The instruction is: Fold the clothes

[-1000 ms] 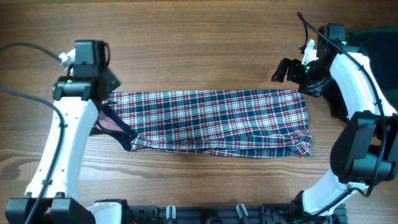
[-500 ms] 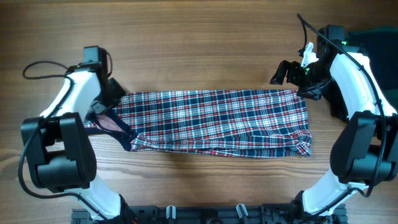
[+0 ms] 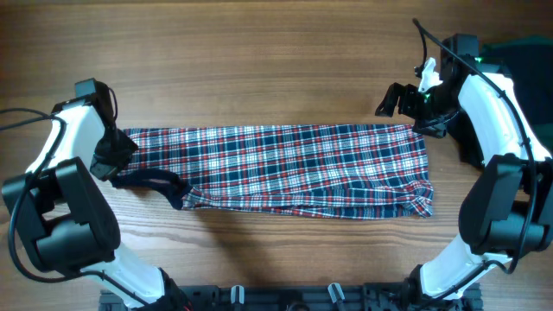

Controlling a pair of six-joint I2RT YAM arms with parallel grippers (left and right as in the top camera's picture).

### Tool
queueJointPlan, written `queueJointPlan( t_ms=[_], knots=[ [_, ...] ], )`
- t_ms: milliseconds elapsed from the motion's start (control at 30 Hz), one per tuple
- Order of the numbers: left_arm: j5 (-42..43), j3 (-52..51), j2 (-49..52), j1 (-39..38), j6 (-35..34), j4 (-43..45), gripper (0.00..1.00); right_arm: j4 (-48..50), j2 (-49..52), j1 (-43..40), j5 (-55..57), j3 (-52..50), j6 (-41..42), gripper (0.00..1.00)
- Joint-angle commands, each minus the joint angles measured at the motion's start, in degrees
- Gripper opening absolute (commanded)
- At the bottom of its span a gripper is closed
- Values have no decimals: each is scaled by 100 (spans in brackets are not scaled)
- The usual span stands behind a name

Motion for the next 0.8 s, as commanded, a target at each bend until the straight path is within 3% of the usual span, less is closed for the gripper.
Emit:
queueJointPlan(
  t_ms=[0,33,100,200,333,500,767],
  knots=[
    [-177,225,-686,-4,66,-146,4,-7,-55,24,-17,103,44,100],
    [-177,258,-977,-9,66,-214,7,-72,-55,26,122,103,61,100],
    [-179,258,-1456,-7,66,-380,40,-221,-55,24,699,103,378,100],
    [-177,258,-1840,44,66,-619,56,-345,-55,17,1360,105,649,100],
    [68,251,-1801,417,66,-811,69,-461,-55,20,1615,105,632,100],
    [756,238,-1379,1060,258,-756,69,-446,-55,20,1615,105,625,100],
    [1897,181,-525,1209,1128,-96,72,-407,-55,20,1609,105,492,100]
  ],
)
